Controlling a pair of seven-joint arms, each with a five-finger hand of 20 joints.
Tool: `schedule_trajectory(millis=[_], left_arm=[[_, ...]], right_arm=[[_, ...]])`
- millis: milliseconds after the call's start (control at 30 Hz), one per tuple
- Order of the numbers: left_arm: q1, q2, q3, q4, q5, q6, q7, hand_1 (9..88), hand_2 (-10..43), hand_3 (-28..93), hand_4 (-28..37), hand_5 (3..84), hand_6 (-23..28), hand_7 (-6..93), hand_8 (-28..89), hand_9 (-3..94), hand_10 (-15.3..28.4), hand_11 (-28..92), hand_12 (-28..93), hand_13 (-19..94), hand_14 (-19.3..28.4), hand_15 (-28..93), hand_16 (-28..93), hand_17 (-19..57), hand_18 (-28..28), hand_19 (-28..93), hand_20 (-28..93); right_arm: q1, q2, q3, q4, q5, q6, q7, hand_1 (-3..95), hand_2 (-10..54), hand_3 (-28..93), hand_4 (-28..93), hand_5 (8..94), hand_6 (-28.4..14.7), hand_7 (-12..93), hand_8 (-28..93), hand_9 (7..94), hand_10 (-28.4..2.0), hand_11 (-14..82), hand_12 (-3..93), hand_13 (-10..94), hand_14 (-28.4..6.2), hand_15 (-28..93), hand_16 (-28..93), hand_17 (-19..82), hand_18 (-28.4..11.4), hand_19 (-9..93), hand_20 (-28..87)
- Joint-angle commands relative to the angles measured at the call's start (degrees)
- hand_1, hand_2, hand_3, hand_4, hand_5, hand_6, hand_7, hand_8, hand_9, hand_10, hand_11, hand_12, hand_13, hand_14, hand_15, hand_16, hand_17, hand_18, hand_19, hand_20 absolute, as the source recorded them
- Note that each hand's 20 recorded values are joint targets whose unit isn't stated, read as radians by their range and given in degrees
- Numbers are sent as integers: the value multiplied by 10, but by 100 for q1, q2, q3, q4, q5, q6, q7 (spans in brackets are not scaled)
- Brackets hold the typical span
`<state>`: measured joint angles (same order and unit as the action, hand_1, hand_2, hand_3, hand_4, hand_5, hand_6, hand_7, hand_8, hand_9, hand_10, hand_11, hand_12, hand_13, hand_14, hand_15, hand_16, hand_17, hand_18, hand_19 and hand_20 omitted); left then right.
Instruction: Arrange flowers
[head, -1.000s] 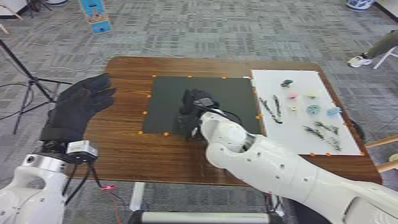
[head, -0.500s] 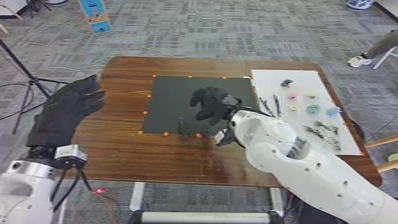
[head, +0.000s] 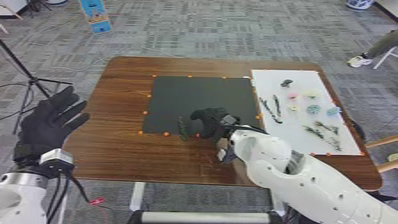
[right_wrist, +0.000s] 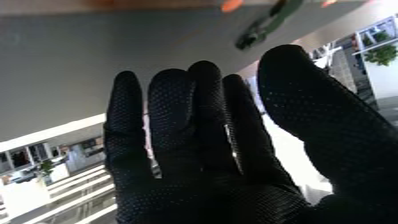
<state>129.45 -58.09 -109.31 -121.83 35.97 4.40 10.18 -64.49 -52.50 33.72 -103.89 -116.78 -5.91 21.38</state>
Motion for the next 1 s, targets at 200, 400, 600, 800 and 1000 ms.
schedule_trajectory(millis=[200, 400, 600, 800, 1000], left_arm=[[55, -23, -18, -110, -33, -195, 263, 252, -95, 684, -283, 320, 31, 219, -102, 255, 103, 229, 184, 223, 120, 299, 31, -86, 203, 433, 125], [73, -16, -16, -132, -27, -175, 284, 252, -95, 684, -283, 324, 31, 221, -104, 256, 104, 229, 183, 225, 120, 303, 31, -85, 203, 433, 126], [112, -36, -17, -148, -30, -148, 279, 250, -95, 687, -283, 327, 31, 224, -105, 258, 105, 230, 183, 226, 119, 306, 29, -85, 204, 435, 128], [23, 1, 19, -116, -21, -177, 260, 249, -95, 688, -283, 328, 31, 224, -106, 260, 106, 228, 181, 227, 120, 309, 28, -85, 205, 436, 128], [85, -13, 9, -142, -22, -157, 273, 250, -95, 689, -283, 329, 32, 225, -106, 260, 106, 229, 181, 228, 121, 310, 27, -85, 205, 438, 129]], right_arm=[[248, 28, -336, -105, -360, -540, -274, 358, -66, 925, -132, 411, -50, 216, -111, 408, -146, 531, 547, 416, -143, 752, 427, 149, -209, 668, 331], [258, 387, -298, -496, -474, -659, -525, 351, -59, 927, -128, 448, -50, 215, -111, 410, -145, 529, 547, 411, -145, 748, 423, 145, -209, 658, 327], [309, 270, -265, -488, -280, -871, -632, 347, -52, 931, -119, 465, -40, 223, -113, 415, -145, 521, 552, 409, -145, 745, 424, 142, -210, 653, 327], [424, 67, -432, -270, -391, -833, -480, 346, -49, 932, -116, 471, -40, 224, -114, 419, -143, 513, 563, 410, -146, 743, 424, 142, -210, 651, 328], [475, -81, -513, -86, -375, -900, -469, 339, -40, 932, -108, 474, -41, 222, -115, 419, -143, 509, 570, 410, -147, 743, 424, 142, -211, 650, 329]])
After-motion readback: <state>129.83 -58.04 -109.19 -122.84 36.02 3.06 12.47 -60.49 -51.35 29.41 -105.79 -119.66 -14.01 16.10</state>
